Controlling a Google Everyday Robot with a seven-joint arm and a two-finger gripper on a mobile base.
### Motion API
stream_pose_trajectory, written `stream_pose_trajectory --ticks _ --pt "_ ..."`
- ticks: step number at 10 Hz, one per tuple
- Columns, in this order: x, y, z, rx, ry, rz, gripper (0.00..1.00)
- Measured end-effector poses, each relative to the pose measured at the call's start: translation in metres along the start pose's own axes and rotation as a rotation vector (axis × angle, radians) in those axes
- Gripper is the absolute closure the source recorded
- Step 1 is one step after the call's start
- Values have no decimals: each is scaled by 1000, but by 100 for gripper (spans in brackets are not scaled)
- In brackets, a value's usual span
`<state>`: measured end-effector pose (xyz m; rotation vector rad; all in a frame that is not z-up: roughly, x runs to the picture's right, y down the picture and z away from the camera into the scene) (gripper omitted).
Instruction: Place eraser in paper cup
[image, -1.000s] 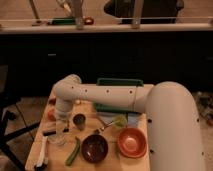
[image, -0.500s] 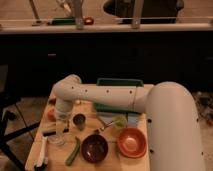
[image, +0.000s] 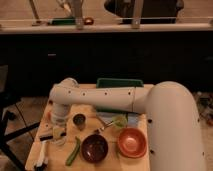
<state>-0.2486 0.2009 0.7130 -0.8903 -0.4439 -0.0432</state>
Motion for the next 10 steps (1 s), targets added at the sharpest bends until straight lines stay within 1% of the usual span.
stream_pose_trajectory --ticks 4,10 --pt "3 2 -3 14 -2 -15 100" --pt "8 7 -3 14 -5 -11 99"
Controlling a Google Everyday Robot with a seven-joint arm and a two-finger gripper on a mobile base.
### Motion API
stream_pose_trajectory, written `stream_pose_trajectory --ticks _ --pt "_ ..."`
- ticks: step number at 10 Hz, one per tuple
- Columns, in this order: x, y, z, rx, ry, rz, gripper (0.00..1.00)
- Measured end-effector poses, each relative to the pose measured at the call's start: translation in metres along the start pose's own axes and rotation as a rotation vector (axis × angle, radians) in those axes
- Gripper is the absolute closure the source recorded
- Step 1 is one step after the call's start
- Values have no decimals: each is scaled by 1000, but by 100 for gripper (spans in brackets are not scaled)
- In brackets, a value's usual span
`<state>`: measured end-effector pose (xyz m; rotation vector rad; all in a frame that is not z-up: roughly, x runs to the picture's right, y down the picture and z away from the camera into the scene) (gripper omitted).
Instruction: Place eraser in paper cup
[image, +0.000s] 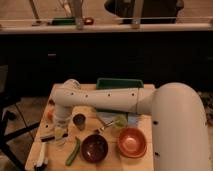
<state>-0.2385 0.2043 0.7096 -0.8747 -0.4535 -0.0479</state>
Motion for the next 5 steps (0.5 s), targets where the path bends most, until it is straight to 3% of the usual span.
stream_pose_trajectory --ticks 2,5 --pt "3 1 1 -5 -2 12 85" --pt "6 2 2 -11 -10 25 53"
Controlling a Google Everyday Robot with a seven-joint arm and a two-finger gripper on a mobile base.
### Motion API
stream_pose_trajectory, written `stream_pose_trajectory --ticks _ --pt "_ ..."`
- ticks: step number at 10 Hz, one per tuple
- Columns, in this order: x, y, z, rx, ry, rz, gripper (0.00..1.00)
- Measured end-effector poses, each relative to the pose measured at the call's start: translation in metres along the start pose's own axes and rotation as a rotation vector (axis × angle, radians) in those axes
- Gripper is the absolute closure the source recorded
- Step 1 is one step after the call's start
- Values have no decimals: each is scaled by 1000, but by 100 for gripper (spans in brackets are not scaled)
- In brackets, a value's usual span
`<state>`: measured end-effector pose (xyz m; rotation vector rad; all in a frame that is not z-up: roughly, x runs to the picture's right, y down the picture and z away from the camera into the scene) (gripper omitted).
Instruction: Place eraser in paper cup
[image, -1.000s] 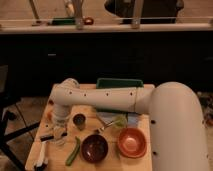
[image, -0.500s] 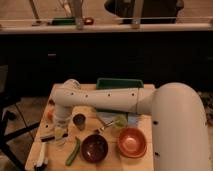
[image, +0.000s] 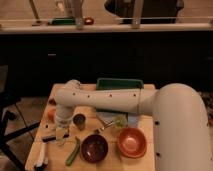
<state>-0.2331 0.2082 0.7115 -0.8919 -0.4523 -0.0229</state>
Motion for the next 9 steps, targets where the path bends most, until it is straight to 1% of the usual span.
stream_pose_trajectory --ticks 2,3,4,9 --pt "0 -1 0 -3 -4 -1 37" --pt "1 -3 0 -5 -7 -2 26" --pt "1 -5 0 -8 -8 -2 21" --pt "0 -9 0 -16 -14 -13 20"
